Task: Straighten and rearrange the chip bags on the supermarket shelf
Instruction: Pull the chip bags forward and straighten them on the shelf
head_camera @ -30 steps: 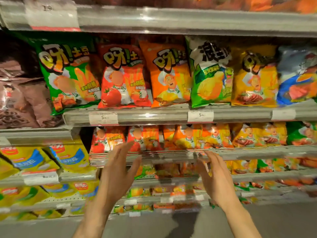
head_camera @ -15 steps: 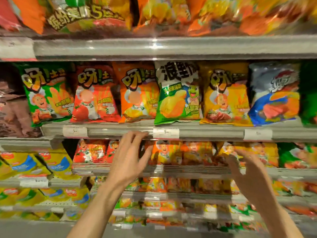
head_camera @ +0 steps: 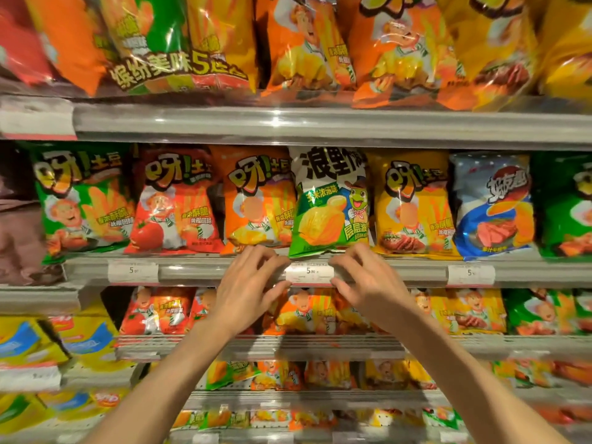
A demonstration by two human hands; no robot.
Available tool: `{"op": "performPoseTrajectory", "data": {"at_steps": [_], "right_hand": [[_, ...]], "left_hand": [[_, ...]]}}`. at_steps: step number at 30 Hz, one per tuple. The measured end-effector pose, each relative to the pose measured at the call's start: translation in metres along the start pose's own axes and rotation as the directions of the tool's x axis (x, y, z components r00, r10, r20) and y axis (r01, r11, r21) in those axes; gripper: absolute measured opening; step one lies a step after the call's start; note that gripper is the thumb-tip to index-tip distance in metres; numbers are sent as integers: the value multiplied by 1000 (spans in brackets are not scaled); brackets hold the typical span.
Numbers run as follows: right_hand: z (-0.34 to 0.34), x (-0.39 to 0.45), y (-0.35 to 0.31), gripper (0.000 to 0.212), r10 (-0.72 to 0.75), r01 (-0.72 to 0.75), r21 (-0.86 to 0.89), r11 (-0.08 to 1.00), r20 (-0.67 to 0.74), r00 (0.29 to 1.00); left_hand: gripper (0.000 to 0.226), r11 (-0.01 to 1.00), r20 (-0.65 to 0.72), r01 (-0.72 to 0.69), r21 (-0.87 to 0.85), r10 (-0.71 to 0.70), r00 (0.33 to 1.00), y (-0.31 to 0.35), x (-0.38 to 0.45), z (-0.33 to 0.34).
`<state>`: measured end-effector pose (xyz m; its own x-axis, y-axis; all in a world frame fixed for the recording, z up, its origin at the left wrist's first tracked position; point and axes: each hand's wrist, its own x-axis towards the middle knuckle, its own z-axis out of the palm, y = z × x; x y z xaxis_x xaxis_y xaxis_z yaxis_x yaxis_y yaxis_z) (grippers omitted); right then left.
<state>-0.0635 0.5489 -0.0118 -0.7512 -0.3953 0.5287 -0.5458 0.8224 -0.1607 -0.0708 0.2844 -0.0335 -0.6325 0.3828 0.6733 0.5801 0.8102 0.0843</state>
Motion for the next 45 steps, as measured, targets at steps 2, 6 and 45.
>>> {"op": "performPoseTrajectory", "data": {"at_steps": [2, 6, 45], "right_hand": [[1, 0, -2, 30, 18, -18, -22, 1000, 5, 1000], [-15, 10, -9, 35, 134, -134, 11, 991, 0, 991], [-1, 130, -49, 55, -237, 261, -387, 884, 108, 965]], "left_hand": [[37, 1000, -5, 4, -16, -4, 1000, -1, 0, 0], [38, 998, -15, 10, -55, -11, 1000, -2, 0, 1], [42, 990, 83, 88, -112, -79, 993, -6, 5, -3]]}}
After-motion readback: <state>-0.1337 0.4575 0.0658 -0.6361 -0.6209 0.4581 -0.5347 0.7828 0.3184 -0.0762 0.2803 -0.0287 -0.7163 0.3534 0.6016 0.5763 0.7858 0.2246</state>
